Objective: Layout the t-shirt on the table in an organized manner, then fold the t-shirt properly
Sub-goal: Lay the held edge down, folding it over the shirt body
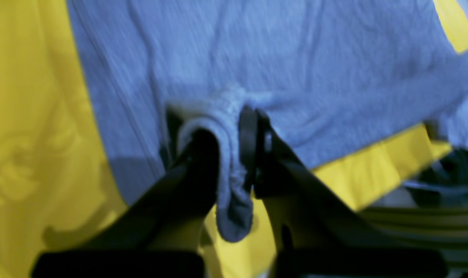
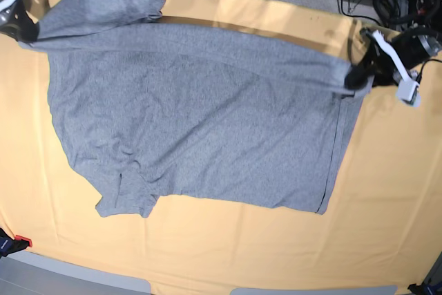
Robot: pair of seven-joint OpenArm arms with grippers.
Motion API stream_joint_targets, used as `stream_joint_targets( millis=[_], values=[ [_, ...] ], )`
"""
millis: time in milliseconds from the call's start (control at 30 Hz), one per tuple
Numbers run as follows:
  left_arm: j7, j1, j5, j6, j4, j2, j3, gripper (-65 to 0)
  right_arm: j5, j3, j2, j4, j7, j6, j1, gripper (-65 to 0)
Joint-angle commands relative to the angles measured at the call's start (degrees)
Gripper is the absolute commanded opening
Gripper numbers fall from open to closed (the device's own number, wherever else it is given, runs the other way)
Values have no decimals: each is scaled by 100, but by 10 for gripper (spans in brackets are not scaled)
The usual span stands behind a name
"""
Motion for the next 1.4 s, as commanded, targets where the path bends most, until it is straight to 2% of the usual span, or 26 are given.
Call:
stream_joint_targets(
  millis=[0, 100, 167, 433, 633, 1000, 1033, 1133, 1167, 1200, 1233, 1367],
  values=[
    [-157, -92, -72, -30, 70, -98, -42, -650, 99, -94, 94, 59, 103, 8, 22, -650],
    [-157, -254, -20, -30, 70, -98, -42, -650, 99, -457, 94, 59, 103, 8, 205, -650],
    [-192, -269, -24, -30, 70, -98, -42, -650, -232, -570, 96, 59, 103, 8, 310, -650],
    [-514, -267, 409, -30, 70, -96, -42, -650, -848, -610, 94, 59, 118, 8, 579, -650],
    [-568, -267, 562, -30, 70, -96, -42, -650, -1528, -610, 94, 59, 595, 8, 579, -650],
    [-566, -267, 575, -30, 70, -98, -42, -650, -1685, -608, 94, 59, 839, 8, 579, -643],
    [-566, -267, 573, -30, 70, -101, -42, -592, -1698, -608, 96, 59, 839, 8, 579, -587],
    [-564, -262, 575, -30, 70, -133, -42, -357, -1694, -608, 98, 59, 837, 8, 579, -389],
    [-566, -264, 575, -30, 70, -151, -42, -296, -1681, -605, 101, 59, 807, 8, 579, -366],
    [-566, -267, 577, -30, 70, -177, -42, -260, -1631, -590, 101, 59, 721, 8, 579, -366],
    [-568, -264, 597, -30, 70, -203, -46, -252, -1556, -575, 111, 61, 643, 8, 579, -366],
    [-726, -264, 997, -30, 70, -254, -46, -251, -1043, -341, 114, 61, 354, 8, 562, -366]
  ],
)
